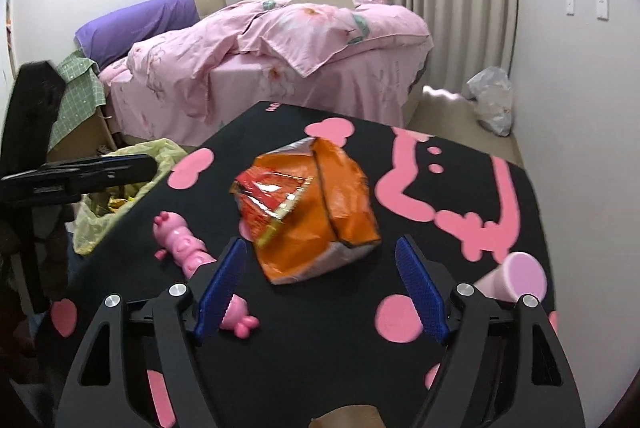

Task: Collect trash
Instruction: 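Move both grippers back over the table toward the orange chip bag, then grasp the orange chip bag with the right gripper while the left gripper grasps the red wrapper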

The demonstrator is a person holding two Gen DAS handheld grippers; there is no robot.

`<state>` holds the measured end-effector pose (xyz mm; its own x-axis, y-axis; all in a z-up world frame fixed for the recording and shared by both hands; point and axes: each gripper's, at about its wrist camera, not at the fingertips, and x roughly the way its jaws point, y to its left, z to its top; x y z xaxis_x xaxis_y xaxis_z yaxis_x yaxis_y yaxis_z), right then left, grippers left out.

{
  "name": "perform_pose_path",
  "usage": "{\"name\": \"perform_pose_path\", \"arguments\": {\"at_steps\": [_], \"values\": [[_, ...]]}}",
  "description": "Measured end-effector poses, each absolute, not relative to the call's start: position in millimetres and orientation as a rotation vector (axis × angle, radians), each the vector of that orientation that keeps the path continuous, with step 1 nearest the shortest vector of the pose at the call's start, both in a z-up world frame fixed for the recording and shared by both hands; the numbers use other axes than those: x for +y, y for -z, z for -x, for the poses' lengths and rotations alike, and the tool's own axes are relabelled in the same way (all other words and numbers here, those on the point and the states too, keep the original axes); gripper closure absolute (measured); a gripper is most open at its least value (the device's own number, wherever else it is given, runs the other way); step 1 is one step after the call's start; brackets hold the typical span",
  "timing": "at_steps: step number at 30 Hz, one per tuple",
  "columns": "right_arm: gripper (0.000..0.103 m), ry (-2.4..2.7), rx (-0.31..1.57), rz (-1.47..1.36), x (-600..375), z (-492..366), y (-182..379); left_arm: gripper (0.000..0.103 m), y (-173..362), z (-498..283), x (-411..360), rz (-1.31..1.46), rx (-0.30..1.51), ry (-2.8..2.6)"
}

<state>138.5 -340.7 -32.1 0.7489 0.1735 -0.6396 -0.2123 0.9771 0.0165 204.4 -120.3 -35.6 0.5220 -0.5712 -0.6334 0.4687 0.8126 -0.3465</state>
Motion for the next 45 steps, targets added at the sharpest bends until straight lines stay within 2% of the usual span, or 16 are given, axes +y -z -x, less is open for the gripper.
{"name": "perform_pose_path", "arguments": {"at_steps": [4,8,16,21,22,23,24,26,28,30,32,37,45], "values": [[0.03,-0.171,0.687,0.049,-358.3,-130.5,34.8,0.032,47.8,-221.1,-145.5,0.155,0.889,0.635],[0.03,-0.133,0.728,0.03,-371.2,-129.8,46.2,0.032,52.6,-222.2,-153.8,0.153,0.883,0.574],[0.03,-0.227,0.722,-0.043,-374.4,-145.4,61.6,0.032,40.4,-222.8,-108.2,0.204,0.781,0.393],[0.03,-0.228,0.701,-0.033,-360.5,-199.9,61.4,0.032,35.2,-217.1,-91.8,0.222,0.784,0.421],[0.032,-0.236,0.736,-0.055,-360.6,-215.4,67.0,0.032,35.7,-217.0,-90.7,0.225,0.788,0.424],[0.04,-0.256,0.781,-0.09,-360.8,-228.4,74.0,0.032,36.3,-216.6,-88.6,0.228,0.792,0.427],[0.053,-0.29,0.838,-0.133,-360.4,-237.7,84.1,0.032,37.1,-216.5,-86.8,0.232,0.796,0.431],[0.066,-0.348,0.889,-0.171,-358.1,-238.9,93.4,0.032,39.4,-216.8,-83.5,0.241,0.804,0.442],[0.071,-0.348,0.884,-0.158,-355.5,-225.0,96.0,0.032,42.2,-217.2,-84.9,0.247,0.816,0.458],[0.081,-0.328,0.866,-0.162,-358.1,-203.2,92.9,0.032,47.6,-218.8,-90.5,0.252,0.843,0.492],[0.084,-0.285,0.836,-0.2,-366.9,-175.3,87.5,0.032,51.2,-218.0,-99.7,0.248,0.861,0.526],[0.084,-0.058,0.737,-0.112,-380.2,-108.4,79.4,0.032,54.1,-209.2,-139.1,0.184,0.893,0.635],[0.084,0.006,0.757,-0.182,-416.7,-64.0,83.9,0.032,55.6,-178.7,-185.9,0.075,0.957,0.79]]}}
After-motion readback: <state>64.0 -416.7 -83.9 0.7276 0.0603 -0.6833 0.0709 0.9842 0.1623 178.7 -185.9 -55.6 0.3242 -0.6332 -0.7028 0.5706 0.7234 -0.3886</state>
